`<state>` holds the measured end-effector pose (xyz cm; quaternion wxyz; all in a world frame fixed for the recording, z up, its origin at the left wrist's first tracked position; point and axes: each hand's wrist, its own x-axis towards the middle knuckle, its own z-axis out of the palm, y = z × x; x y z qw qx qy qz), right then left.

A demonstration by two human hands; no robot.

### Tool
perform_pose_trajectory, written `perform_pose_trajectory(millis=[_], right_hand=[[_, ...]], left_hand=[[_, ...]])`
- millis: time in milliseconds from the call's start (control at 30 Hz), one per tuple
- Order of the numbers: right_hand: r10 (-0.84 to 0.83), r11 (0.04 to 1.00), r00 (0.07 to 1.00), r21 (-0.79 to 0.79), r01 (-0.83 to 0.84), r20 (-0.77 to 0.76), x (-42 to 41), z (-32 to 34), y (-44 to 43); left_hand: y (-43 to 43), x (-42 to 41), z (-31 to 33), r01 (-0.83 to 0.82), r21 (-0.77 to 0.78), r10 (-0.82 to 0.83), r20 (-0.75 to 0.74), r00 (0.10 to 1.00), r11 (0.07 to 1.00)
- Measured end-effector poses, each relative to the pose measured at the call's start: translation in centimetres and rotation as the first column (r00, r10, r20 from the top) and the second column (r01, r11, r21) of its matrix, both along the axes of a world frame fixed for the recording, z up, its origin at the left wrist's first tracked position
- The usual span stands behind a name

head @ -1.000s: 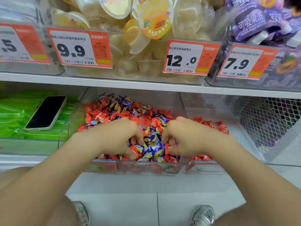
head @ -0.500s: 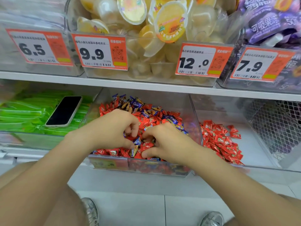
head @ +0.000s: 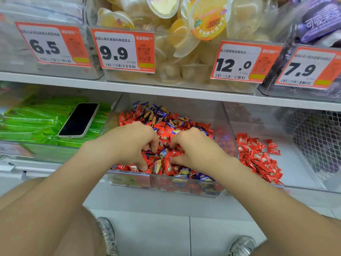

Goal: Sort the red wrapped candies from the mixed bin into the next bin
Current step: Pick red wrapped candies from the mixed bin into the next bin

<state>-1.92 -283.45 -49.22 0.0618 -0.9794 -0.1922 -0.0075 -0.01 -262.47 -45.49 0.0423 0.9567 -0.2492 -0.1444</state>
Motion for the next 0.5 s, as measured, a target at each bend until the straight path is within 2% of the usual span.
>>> perform_pose_trajectory(millis=[133,233,400,500], right_hand=[[-0.02,0.999,0.995,0.03,0.017,0.095,0.1,0.3,-0.8],[0.032,0.986,0.999,0.162,-0.036,0.028,-0.4,0.2,-0.8],[0.028,0.999,0.994,-0.041,-0.033,-0.108,-0.9,-0.8,0.0],[0.04,0.999,0.997,0.016,-0.039,-0.072,-0.1,-0.6,0.2]], left_hand=[[-0.1,0.8,-0.9,0.039,0.024,-0.041,0.084,0.996,0.999],[-0.3,1.6,-1.3,0.042,0.023,-0.046,0.185,0.982,0.999],[-0.4,2.0,-1.5,0.049,-0.023,-0.041,0.266,0.963,0.999],[-0.2,1.3,-1.7,0.079,-0.01,-0.074,0.27,0.96,0.997]])
